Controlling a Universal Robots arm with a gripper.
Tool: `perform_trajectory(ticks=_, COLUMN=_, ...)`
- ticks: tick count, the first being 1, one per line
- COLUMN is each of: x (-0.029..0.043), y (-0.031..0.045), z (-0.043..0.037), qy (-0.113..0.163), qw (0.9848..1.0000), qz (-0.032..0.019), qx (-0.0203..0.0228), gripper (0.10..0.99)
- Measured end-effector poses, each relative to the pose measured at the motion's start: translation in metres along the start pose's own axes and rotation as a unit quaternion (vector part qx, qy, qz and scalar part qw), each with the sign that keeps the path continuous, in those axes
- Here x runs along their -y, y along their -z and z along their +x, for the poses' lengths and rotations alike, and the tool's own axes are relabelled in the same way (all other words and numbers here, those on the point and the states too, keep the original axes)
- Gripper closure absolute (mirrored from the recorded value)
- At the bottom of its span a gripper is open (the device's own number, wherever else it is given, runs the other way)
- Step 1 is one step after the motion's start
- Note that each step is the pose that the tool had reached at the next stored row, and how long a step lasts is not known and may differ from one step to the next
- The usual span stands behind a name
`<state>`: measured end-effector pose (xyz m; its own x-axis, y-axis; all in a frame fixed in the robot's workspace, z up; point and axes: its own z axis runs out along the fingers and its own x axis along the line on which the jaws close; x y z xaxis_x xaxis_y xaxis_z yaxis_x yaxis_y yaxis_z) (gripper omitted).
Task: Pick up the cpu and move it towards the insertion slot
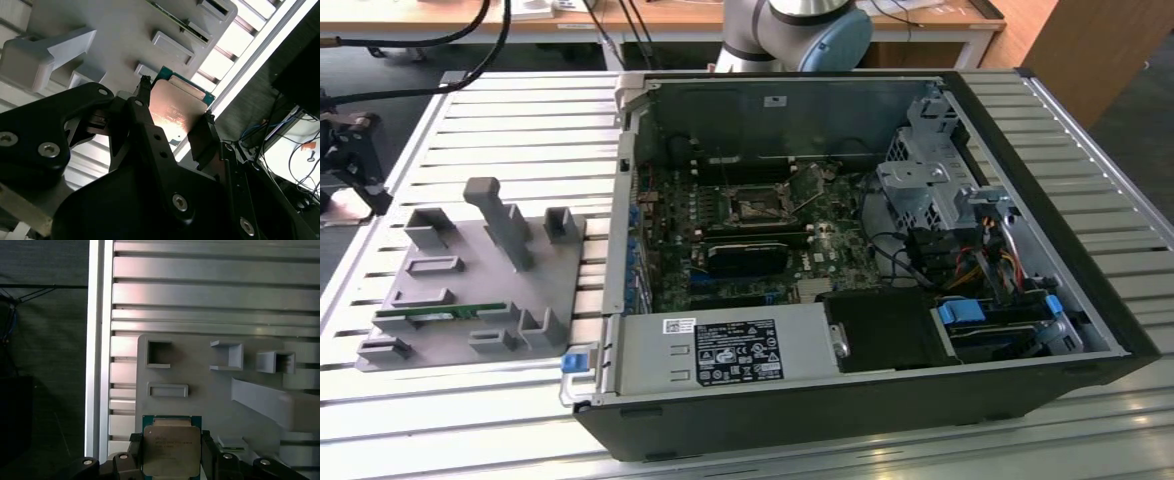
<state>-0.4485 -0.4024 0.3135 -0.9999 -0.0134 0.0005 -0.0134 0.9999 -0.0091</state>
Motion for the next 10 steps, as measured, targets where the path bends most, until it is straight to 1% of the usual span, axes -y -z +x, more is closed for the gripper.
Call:
perform_trajectory(ticks=3, x=0.0001, y=0.0045, z=0.0, qy=0.0, qw=1.0, qz=0.0002, qx=0.0001, gripper=0.541)
perform_trajectory(ticks=10, x=0.0002, y=0.0193, z=0.0, qy=0.0, qw=1.0, qz=0.0002, qx=0.0001, gripper=0.541)
